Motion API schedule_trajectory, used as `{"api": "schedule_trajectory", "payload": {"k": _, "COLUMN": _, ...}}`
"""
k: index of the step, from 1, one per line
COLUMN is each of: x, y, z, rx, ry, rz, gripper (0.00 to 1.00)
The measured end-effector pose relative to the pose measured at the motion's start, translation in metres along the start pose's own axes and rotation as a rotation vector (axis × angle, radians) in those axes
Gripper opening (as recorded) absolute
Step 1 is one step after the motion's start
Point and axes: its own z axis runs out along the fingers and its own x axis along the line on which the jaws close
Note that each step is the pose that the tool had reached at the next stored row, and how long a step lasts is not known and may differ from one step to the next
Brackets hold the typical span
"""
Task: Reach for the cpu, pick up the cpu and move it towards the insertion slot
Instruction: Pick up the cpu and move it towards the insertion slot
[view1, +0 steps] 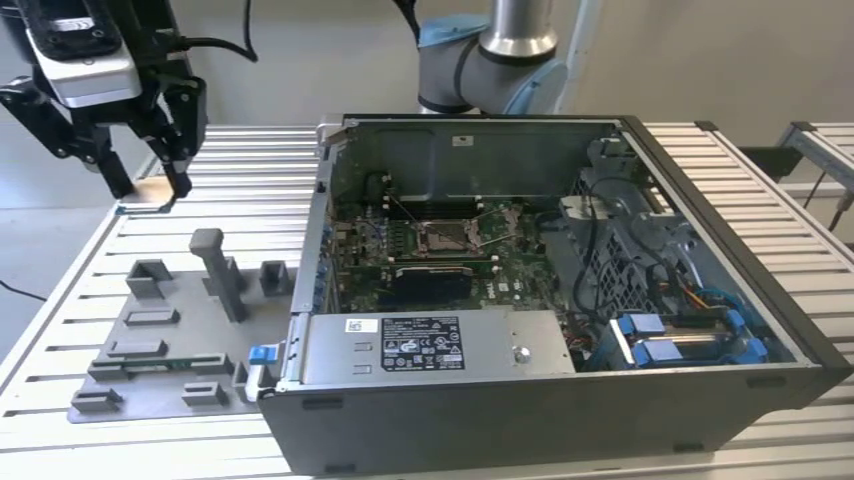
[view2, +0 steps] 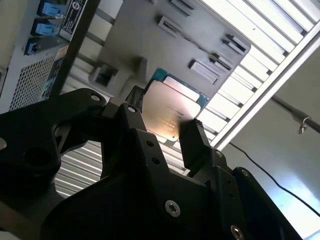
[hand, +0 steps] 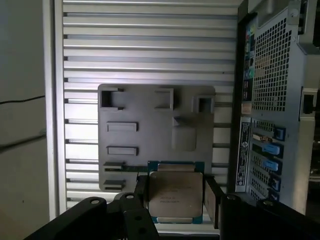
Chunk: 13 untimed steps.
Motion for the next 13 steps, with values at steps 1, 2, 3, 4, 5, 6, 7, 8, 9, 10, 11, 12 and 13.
{"api": "schedule_trajectory", "payload": {"k": 1, "x": -0.0035, "y": 0.0, "z": 0.0001, "rx": -0.0001, "ry": -0.0001, "rz": 0.0, "gripper": 0.0}}
{"api": "schedule_trajectory", "payload": {"k": 2, "x": -0.0066, "y": 0.0, "z": 0.0, "rx": 0.0, "ry": -0.0001, "rz": 0.0, "gripper": 0.0}}
{"api": "schedule_trajectory", "payload": {"k": 3, "x": -0.0097, "y": -0.0001, "z": 0.0, "rx": 0.0, "ry": 0.0, "rz": 0.0, "gripper": 0.0}}
{"api": "schedule_trajectory", "payload": {"k": 4, "x": -0.0129, "y": -0.0001, "z": 0.0001, "rx": -0.0001, "ry": -0.0001, "rz": 0.0, "gripper": 0.0}}
{"api": "schedule_trajectory", "payload": {"k": 5, "x": -0.016, "y": -0.0001, "z": 0.0, "rx": 0.0, "ry": -0.0001, "rz": 0.0, "gripper": 0.0}}
{"api": "schedule_trajectory", "payload": {"k": 6, "x": -0.0189, "y": -0.0001, "z": 0.0, "rx": 0.0, "ry": -0.0001, "rz": 0.0, "gripper": 0.0}}
{"api": "schedule_trajectory", "payload": {"k": 7, "x": -0.0217, "y": -0.0001, "z": 0.0, "rx": 0.0, "ry": 0.0, "rz": 0.0, "gripper": 0.0}}
{"api": "schedule_trajectory", "payload": {"k": 8, "x": -0.0243, "y": -0.0001, "z": 0.0, "rx": 0.0, "ry": 0.0, "rz": 0.0, "gripper": 0.0}}
{"api": "schedule_trajectory", "payload": {"k": 9, "x": -0.0273, "y": -0.0001, "z": 0.0, "rx": 0.0, "ry": -0.0001, "rz": 0.0, "gripper": 0.0}}
{"api": "schedule_trajectory", "payload": {"k": 10, "x": -0.03, "y": -0.0002, "z": 0.0, "rx": 0.0, "ry": 0.0, "rz": 0.0, "gripper": 0.0}}
{"api": "schedule_trajectory", "payload": {"k": 11, "x": -0.033, "y": -0.0002, "z": 0.0, "rx": -0.0001, "ry": -0.0001, "rz": 0.0, "gripper": 0.0}}
{"api": "schedule_trajectory", "payload": {"k": 12, "x": -0.0362, "y": -0.0002, "z": 0.0001, "rx": -0.0001, "ry": -0.0001, "rz": 0.0, "gripper": 0.0}}
{"api": "schedule_trajectory", "payload": {"k": 13, "x": -0.0391, "y": -0.0002, "z": 0.0, "rx": 0.0, "ry": 0.0, "rz": 0.0, "gripper": 0.0}}
